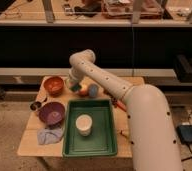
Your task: Wipe red bowl with sponge
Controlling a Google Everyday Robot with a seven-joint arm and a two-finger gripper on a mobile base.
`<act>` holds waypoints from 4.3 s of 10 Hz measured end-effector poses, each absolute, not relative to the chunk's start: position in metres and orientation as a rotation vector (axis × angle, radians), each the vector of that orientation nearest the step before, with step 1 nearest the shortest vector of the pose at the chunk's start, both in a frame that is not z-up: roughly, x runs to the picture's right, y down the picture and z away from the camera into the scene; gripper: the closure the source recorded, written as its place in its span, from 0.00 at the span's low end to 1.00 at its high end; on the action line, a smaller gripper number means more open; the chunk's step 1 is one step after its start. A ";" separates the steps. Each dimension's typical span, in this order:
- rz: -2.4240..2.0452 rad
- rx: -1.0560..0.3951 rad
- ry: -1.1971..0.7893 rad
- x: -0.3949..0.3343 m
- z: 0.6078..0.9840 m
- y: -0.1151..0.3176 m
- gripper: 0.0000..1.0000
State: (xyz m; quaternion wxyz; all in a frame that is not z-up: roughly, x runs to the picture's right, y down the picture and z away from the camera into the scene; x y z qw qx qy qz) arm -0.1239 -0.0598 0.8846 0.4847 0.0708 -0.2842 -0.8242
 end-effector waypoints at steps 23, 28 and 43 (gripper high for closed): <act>-2.049 0.629 -0.547 -0.220 0.850 -0.131 1.00; -2.104 0.560 -0.544 -0.244 0.880 -0.105 1.00; -2.182 0.391 -0.633 -0.255 0.924 -0.069 1.00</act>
